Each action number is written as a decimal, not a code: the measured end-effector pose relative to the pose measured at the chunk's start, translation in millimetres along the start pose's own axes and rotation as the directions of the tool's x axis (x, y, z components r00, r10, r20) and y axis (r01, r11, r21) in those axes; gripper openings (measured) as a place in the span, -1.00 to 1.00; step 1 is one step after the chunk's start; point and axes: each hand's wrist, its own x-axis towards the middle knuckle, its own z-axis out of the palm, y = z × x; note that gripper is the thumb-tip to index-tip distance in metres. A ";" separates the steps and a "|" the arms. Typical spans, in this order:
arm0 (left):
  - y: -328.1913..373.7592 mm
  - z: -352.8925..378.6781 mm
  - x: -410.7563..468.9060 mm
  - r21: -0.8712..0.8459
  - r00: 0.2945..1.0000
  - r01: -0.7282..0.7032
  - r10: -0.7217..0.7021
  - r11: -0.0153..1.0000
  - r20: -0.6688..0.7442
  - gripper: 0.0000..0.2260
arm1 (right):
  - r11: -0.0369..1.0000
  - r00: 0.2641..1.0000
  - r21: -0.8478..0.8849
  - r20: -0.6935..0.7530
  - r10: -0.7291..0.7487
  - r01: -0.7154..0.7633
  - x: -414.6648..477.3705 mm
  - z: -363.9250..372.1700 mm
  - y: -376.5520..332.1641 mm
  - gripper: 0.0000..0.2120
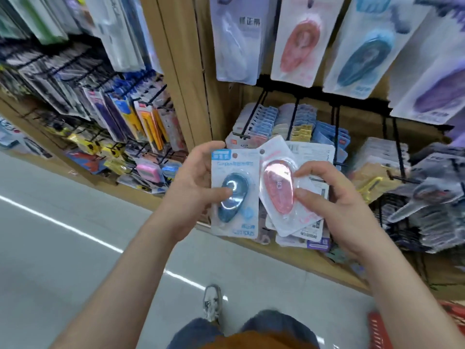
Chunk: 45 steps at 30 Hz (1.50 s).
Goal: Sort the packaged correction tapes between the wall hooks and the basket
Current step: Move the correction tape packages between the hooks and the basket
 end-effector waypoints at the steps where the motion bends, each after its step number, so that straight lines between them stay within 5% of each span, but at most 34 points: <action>1: 5.7 -5.8 7.1 0.000 1.000 -0.012 0.012 1.000 0.002 -0.41 | 1.000 0.999 -0.005 -0.033 -0.005 0.005 2.6 3.6 -6.1 -0.71; 8: 42.3 -9.9 43.7 -0.043 0.993 -0.112 0.110 0.993 -0.053 -0.85 | 0.997 0.976 0.032 -0.210 -0.064 0.072 8.5 18.9 -33.8 -0.41; 19: 82.9 56.7 71.2 -0.117 0.961 -0.130 0.154 0.985 0.230 -0.92 | 0.989 0.910 0.103 -0.410 -0.053 0.104 -3.5 -12.8 -43.8 -0.08; 35: 99.9 159.5 103.5 0.051 0.833 -0.548 0.540 0.835 0.119 -0.88 | 0.996 0.799 0.015 -0.598 -0.060 0.087 -37.0 -84.9 -27.2 -0.37; 45: 94.7 153.7 106.6 0.008 0.828 -0.547 0.540 0.837 0.149 -0.88 | 0.981 0.861 0.139 -0.506 -0.050 0.138 -44.7 -95.3 -25.6 -0.30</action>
